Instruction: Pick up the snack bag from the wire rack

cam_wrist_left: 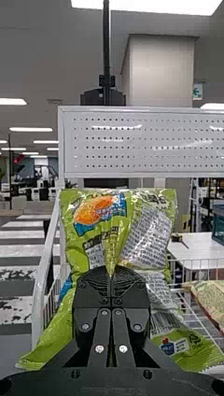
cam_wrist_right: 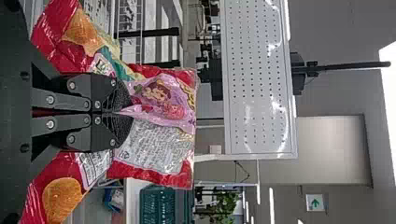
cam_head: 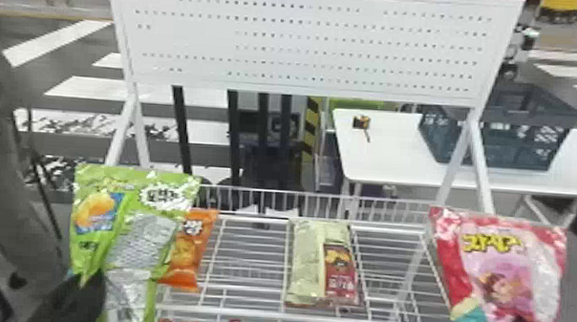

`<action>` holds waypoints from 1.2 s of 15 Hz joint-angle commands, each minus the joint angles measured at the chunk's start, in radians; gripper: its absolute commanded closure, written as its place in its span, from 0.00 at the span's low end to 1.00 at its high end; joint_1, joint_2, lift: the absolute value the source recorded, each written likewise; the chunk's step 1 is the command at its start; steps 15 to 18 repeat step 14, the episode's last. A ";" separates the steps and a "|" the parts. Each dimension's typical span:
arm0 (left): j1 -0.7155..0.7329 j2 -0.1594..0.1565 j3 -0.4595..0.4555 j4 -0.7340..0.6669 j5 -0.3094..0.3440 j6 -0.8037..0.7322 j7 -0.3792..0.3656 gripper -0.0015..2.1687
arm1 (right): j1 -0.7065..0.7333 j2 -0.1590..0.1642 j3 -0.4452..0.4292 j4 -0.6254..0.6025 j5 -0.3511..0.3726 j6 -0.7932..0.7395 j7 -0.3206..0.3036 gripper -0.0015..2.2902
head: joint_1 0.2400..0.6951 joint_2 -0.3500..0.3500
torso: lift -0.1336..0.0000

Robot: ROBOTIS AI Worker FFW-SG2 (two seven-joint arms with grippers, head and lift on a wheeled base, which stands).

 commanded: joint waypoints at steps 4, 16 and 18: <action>0.005 0.000 0.001 -0.009 -0.002 0.000 0.000 0.86 | 0.013 0.001 0.007 -0.007 -0.005 -0.009 -0.002 0.98 | 0.57 0.50 | 1.00; 0.012 0.002 -0.011 -0.012 -0.009 0.000 -0.001 0.86 | -0.035 0.001 0.070 0.045 0.026 -0.009 -0.006 0.98 | 0.57 0.50 | 1.00; 0.012 0.002 -0.011 -0.012 -0.009 0.000 -0.001 0.86 | -0.035 0.001 0.070 0.045 0.026 -0.009 -0.006 0.98 | 0.57 0.50 | 1.00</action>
